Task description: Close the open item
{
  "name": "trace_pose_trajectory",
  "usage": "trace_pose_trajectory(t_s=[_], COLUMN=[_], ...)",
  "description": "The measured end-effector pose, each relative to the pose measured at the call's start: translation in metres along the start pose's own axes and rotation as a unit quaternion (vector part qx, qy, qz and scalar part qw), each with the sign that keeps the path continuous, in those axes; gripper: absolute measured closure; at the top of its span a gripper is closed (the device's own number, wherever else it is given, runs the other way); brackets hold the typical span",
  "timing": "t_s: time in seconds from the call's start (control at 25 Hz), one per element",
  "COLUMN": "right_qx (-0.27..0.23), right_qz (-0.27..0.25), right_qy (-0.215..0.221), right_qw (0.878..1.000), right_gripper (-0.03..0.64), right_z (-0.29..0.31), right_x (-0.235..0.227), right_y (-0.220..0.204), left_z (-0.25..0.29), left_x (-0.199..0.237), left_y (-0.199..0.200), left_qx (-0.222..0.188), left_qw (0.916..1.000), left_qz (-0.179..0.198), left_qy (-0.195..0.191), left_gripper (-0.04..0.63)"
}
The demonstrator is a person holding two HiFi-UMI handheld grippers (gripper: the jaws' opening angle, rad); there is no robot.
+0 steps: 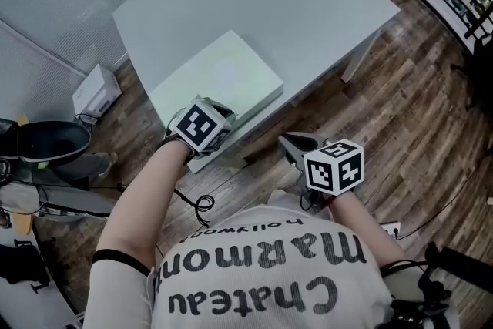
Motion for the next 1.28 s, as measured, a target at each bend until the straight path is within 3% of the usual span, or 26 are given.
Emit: trace_pose_trajectory(t_s=[0.08, 0.12, 0.16, 0.28, 0.36, 0.44, 0.64, 0.72, 0.84, 0.88, 1.04, 1.28], right_qx=[0.002, 0.003, 0.002, -0.005, -0.016, -0.032, -0.082, -0.091, -0.094, -0.094, -0.086, -0.09], right_qz=[-0.008, -0.015, -0.026, -0.052, -0.053, -0.05, -0.081, -0.096, -0.103, -0.105, -0.121, -0.143], right_qy=[-0.004, -0.004, -0.005, -0.012, -0.022, -0.03, -0.035, -0.04, -0.047, -0.049, -0.062, -0.088], right_qw=[1.0, 1.0, 1.0, 0.999, 0.998, 0.998, 0.993, 0.99, 0.989, 0.989, 0.987, 0.982], right_gripper=[0.614, 0.614, 0.614, 0.615, 0.615, 0.615, 0.615, 0.614, 0.615, 0.615, 0.614, 0.615], right_z=[0.0, 0.0, -0.002, -0.006, -0.007, -0.008, -0.016, -0.017, -0.013, -0.012, -0.014, -0.026], right_x=[0.008, 0.013, 0.017, 0.031, 0.042, 0.051, 0.093, 0.113, 0.142, 0.151, 0.185, 0.221], right_y=[0.001, 0.005, 0.01, 0.021, 0.022, 0.025, 0.029, 0.027, 0.014, 0.009, -0.017, -0.045], left_z=[-0.009, -0.017, -0.028, -0.074, -0.106, -0.132, -0.185, -0.197, -0.209, -0.214, -0.241, -0.261], left_x=[0.0, 0.0, 0.001, 0.003, -0.006, -0.019, -0.059, -0.077, -0.1, -0.106, -0.124, -0.134], left_y=[-0.01, -0.014, -0.017, -0.037, -0.06, -0.082, -0.13, -0.154, -0.196, -0.21, -0.256, -0.294], left_qx=[-0.075, -0.12, -0.17, -0.291, -0.339, -0.375, -0.438, -0.442, -0.416, -0.413, -0.437, -0.447], left_qw=[0.9957, 0.9895, 0.9796, 0.9376, 0.9126, 0.8927, 0.8632, 0.8588, 0.8631, 0.8603, 0.8351, 0.8288], left_qz=[-0.055, -0.08, -0.107, -0.189, -0.227, -0.248, -0.242, -0.249, -0.279, -0.291, -0.324, -0.325], left_qy=[0.0, -0.003, -0.007, 0.012, 0.028, 0.035, 0.071, 0.072, 0.065, 0.067, 0.077, 0.088], left_gripper=[0.595, 0.597, 0.597, 0.597, 0.597, 0.597, 0.597, 0.597, 0.597, 0.597, 0.598, 0.598])
Point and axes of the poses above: the fingertips, and each gripper's own axes: z forward along the fingers, x to its left, y out of its top, the point moved 9 cm from there along -z, backward along the fingers, and after that the axes turned 2 degrees about y, right-handed, at the moved point
